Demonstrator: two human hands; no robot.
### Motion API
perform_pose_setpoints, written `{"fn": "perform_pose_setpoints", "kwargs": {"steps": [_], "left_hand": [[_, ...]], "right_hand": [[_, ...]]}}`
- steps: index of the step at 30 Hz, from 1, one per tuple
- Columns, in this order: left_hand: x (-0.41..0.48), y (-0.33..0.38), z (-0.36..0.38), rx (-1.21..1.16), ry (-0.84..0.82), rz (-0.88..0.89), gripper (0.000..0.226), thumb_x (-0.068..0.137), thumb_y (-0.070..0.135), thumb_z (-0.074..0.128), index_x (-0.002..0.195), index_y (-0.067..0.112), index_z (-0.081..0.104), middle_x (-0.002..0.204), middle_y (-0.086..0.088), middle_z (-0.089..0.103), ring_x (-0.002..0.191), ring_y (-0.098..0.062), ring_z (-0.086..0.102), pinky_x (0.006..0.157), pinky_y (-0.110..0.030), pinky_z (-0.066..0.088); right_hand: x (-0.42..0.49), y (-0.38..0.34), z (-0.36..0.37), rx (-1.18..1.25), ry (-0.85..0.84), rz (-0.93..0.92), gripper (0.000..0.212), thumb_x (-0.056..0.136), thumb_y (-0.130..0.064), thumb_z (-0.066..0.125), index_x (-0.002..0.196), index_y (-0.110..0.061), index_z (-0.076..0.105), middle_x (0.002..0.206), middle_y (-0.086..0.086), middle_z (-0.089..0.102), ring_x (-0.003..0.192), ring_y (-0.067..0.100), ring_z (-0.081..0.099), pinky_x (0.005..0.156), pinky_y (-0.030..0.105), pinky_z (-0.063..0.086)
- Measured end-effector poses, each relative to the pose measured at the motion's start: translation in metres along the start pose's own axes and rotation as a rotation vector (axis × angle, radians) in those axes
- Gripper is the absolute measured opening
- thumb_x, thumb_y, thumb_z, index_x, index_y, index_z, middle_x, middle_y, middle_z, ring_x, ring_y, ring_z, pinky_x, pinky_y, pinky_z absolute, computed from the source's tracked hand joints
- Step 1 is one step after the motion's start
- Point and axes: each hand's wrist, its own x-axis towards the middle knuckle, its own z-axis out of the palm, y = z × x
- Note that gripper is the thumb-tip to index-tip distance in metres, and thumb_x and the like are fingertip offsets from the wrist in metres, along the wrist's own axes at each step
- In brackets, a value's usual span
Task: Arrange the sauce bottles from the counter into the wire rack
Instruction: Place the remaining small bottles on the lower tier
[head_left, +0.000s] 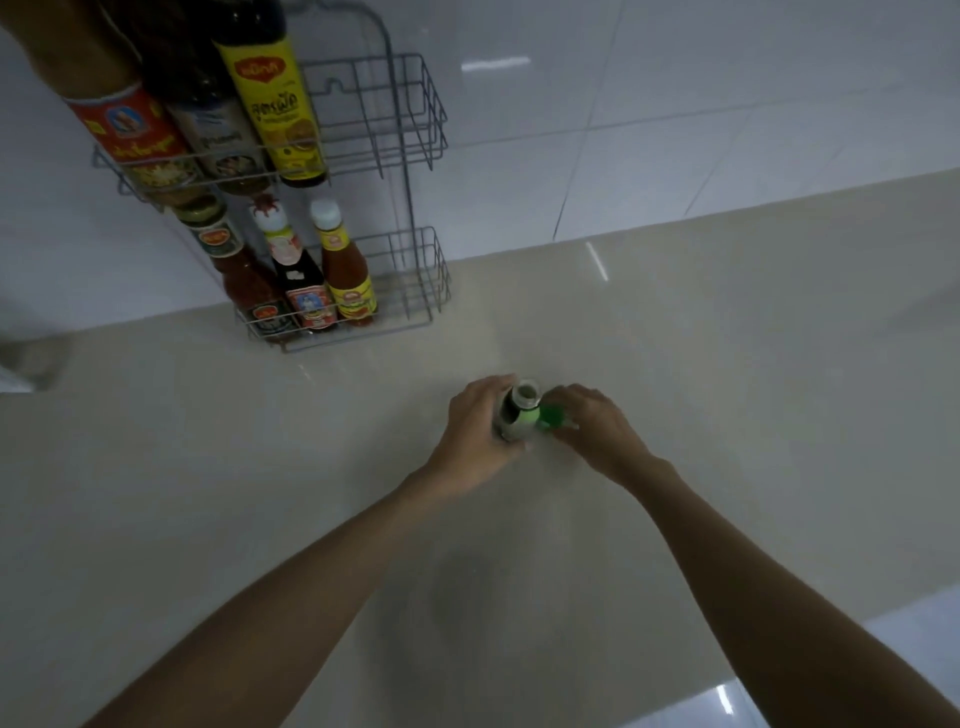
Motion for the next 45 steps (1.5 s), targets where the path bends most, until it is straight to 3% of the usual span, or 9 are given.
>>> {"fn": "perform_pose_setpoints", "kwargs": {"steps": [5, 14, 18, 23, 28, 33, 38, 42, 45], "left_hand": [[-0.003, 0.007, 0.008, -0.144, 0.02, -0.084, 0.039, 0.072, 0.021, 0.078, 0.107, 0.019, 0.06, 0.102, -0.002, 0.069, 0.094, -0.021, 0.063, 0.081, -0.033, 0.047], [-0.037, 0.03, -0.036, -0.261, 0.068, -0.189, 0.038, 0.073, 0.018, 0.078, 0.108, 0.026, 0.064, 0.103, -0.003, 0.067, 0.074, -0.01, 0.061, 0.06, -0.011, 0.048], [-0.057, 0.038, -0.061, -0.3, -0.019, -0.209, 0.041, 0.073, 0.017, 0.079, 0.11, 0.028, 0.064, 0.104, -0.01, 0.069, 0.08, -0.026, 0.067, 0.063, -0.018, 0.053], [-0.085, 0.051, -0.076, -0.278, 0.004, -0.193, 0.043, 0.075, 0.017, 0.078, 0.112, 0.031, 0.061, 0.102, 0.002, 0.066, 0.08, -0.019, 0.065, 0.075, -0.036, 0.058], [-0.1, 0.056, -0.087, -0.326, 0.079, -0.15, 0.038, 0.072, 0.015, 0.08, 0.105, 0.026, 0.064, 0.098, -0.005, 0.068, 0.073, -0.015, 0.062, 0.061, -0.02, 0.054], [-0.11, 0.06, -0.092, -0.336, 0.098, -0.088, 0.035, 0.072, 0.016, 0.081, 0.1, 0.026, 0.063, 0.086, 0.008, 0.065, 0.071, 0.0, 0.06, 0.059, -0.013, 0.05], [-0.112, 0.066, -0.088, -0.253, 0.273, -0.013, 0.041, 0.068, 0.022, 0.083, 0.102, 0.025, 0.06, 0.095, 0.01, 0.066, 0.087, 0.004, 0.06, 0.073, -0.012, 0.047], [-0.107, 0.06, -0.081, 0.369, 0.57, 0.105, 0.043, 0.064, 0.031, 0.079, 0.098, 0.025, 0.052, 0.096, 0.005, 0.06, 0.088, -0.017, 0.047, 0.067, -0.03, 0.043], [-0.111, 0.041, -0.087, 0.864, 0.716, 0.223, 0.046, 0.063, 0.031, 0.08, 0.1, 0.019, 0.054, 0.094, -0.001, 0.061, 0.086, -0.019, 0.041, 0.064, -0.034, 0.036]], "right_hand": [[-0.002, -0.015, -0.033, 0.179, 0.264, -0.105, 0.051, 0.076, -0.002, 0.075, 0.124, -0.009, 0.06, 0.11, 0.011, 0.057, 0.088, 0.023, 0.064, 0.084, 0.029, 0.057], [-0.003, -0.088, -0.104, -0.144, -0.046, -0.56, 0.041, 0.077, -0.004, 0.077, 0.115, -0.014, 0.067, 0.118, 0.004, 0.065, 0.101, 0.024, 0.062, 0.087, 0.036, 0.054], [-0.006, -0.113, -0.12, -0.128, -0.166, -0.564, 0.037, 0.08, -0.007, 0.075, 0.115, -0.017, 0.068, 0.115, 0.001, 0.067, 0.101, 0.018, 0.06, 0.088, 0.031, 0.053], [-0.021, -0.144, -0.128, -0.291, -0.218, -0.352, 0.074, 0.074, -0.08, 0.041, 0.102, -0.015, 0.064, 0.087, 0.004, 0.07, 0.076, 0.017, 0.063, 0.072, 0.041, 0.056], [-0.037, -0.155, -0.137, -0.12, -0.153, -0.503, 0.042, 0.081, -0.048, 0.068, 0.112, -0.022, 0.059, 0.091, -0.006, 0.064, 0.074, 0.009, 0.064, 0.069, 0.031, 0.057], [-0.047, -0.165, -0.13, -0.186, -0.132, -0.47, 0.069, 0.073, -0.075, 0.051, 0.127, -0.031, 0.051, 0.102, -0.007, 0.066, 0.074, 0.007, 0.057, 0.071, 0.031, 0.052], [-0.065, -0.174, -0.109, -0.221, 0.196, -0.281, 0.06, 0.085, -0.072, 0.031, 0.089, -0.016, 0.053, 0.056, -0.006, 0.046, 0.058, 0.021, 0.055, 0.05, 0.024, 0.033], [-0.073, -0.184, -0.086, -0.072, 0.22, -0.096, 0.035, 0.1, -0.046, 0.028, 0.087, -0.016, 0.042, 0.074, 0.007, 0.058, 0.07, 0.031, 0.059, 0.059, 0.033, 0.042], [-0.061, -0.185, -0.08, 0.208, -0.141, 0.228, 0.038, 0.1, -0.029, 0.029, 0.067, -0.015, 0.043, 0.078, 0.016, 0.056, 0.069, 0.031, 0.055, 0.064, 0.035, 0.044]]}}
